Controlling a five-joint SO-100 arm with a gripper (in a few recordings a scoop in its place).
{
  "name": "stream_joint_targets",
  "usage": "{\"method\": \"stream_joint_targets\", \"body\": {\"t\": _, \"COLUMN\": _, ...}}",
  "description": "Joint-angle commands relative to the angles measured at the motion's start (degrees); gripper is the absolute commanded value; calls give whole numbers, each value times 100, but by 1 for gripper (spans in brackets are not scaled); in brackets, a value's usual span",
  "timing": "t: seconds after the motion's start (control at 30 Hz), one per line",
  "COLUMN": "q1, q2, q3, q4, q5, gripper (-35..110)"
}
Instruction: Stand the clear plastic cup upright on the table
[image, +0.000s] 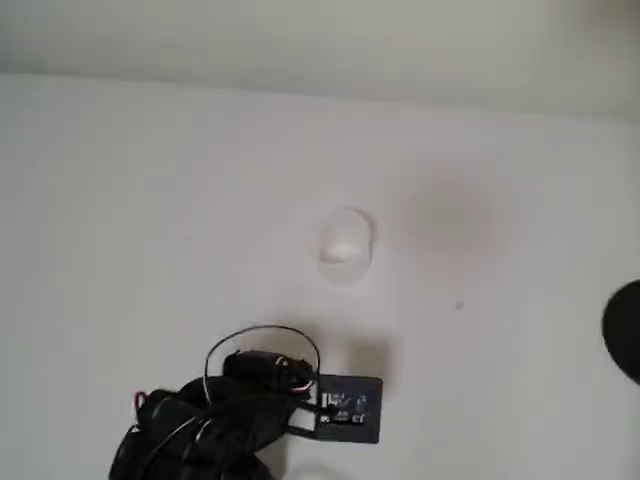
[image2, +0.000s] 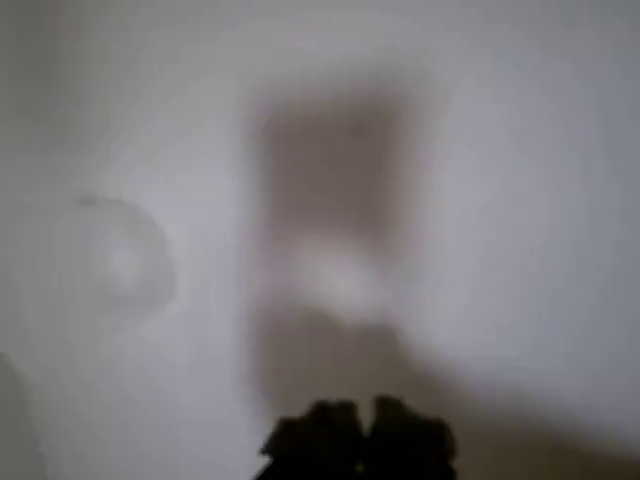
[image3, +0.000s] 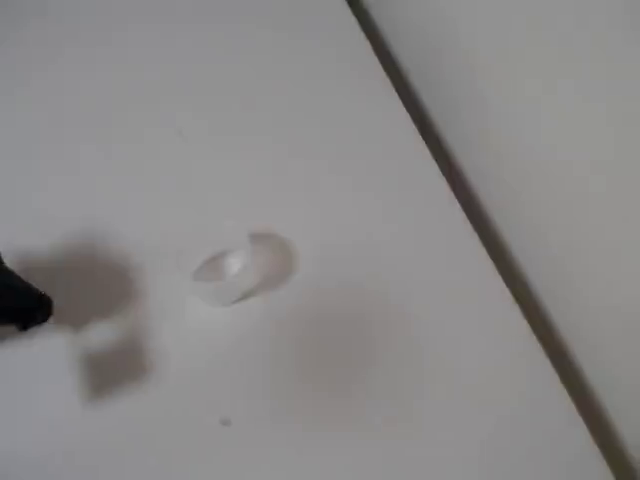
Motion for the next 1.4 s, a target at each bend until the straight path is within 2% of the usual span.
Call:
{"method": "stream_joint_targets", "body": {"t": 0.0, "q1": 44, "q2": 9, "q3": 18, "q4": 44, "q5": 62, "gripper": 0}}
{"method": "stream_joint_targets", "body": {"t": 1.37, "q1": 18, "q2": 9, "q3": 9, "q4": 141, "q5": 97, "gripper": 0}}
